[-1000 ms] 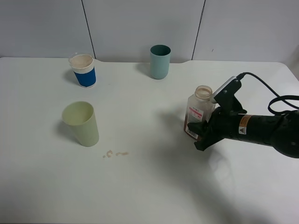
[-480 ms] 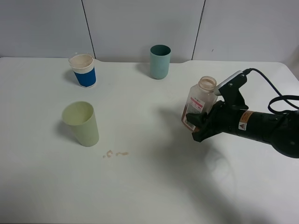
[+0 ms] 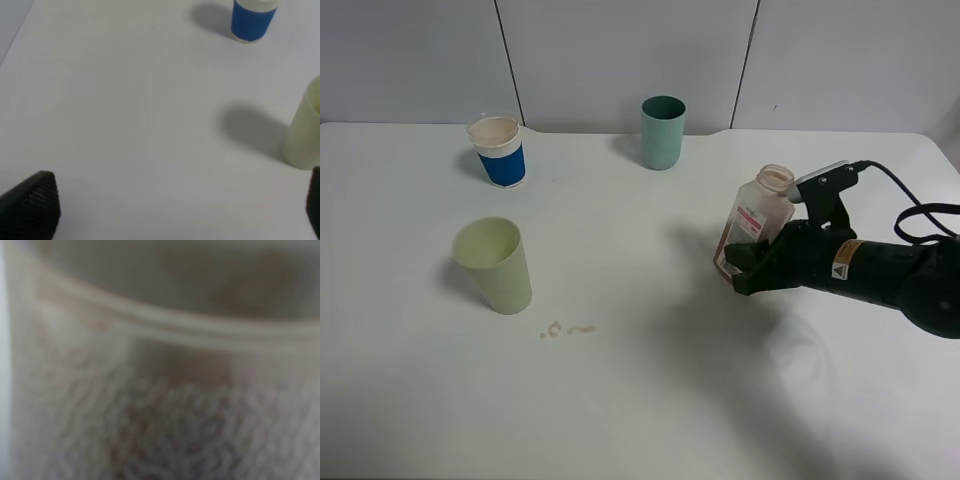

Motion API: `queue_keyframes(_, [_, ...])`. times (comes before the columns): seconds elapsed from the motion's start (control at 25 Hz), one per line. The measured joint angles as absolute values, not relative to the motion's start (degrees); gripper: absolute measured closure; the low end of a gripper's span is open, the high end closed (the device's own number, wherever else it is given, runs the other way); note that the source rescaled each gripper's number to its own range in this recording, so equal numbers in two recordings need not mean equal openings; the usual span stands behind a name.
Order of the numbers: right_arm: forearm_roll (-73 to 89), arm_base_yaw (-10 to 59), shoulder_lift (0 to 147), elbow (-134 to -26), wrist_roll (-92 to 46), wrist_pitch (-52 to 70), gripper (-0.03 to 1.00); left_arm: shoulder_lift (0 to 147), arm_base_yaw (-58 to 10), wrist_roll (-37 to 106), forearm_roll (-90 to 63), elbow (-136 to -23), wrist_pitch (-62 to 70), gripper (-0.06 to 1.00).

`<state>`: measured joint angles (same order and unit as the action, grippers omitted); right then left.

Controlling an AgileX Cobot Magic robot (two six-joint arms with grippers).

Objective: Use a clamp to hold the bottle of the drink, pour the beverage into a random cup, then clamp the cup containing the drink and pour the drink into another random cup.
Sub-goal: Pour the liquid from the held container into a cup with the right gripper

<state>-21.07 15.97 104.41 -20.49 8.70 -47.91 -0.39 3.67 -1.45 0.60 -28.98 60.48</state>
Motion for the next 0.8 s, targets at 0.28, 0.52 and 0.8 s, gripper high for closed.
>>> queue_keyframes(0.28, [-18.82,17.69,101.41,-21.81,9.08,-39.98,0.94,-0.39,3.67,-1.45,0.60,-28.98,60.48,-0.06])
queue_keyframes(0.52, [-16.51,20.89,97.91,-28.76,10.13,-22.25,0.94,-0.39,3.67,-1.45,0.60,-28.98,60.48,-0.06])
queue_keyframes(0.8, [-15.95,25.56,97.14,-41.63,10.14,-2.33,0.94,-0.39,3.67,-1.45,0.60,-28.98,60.48,-0.06])
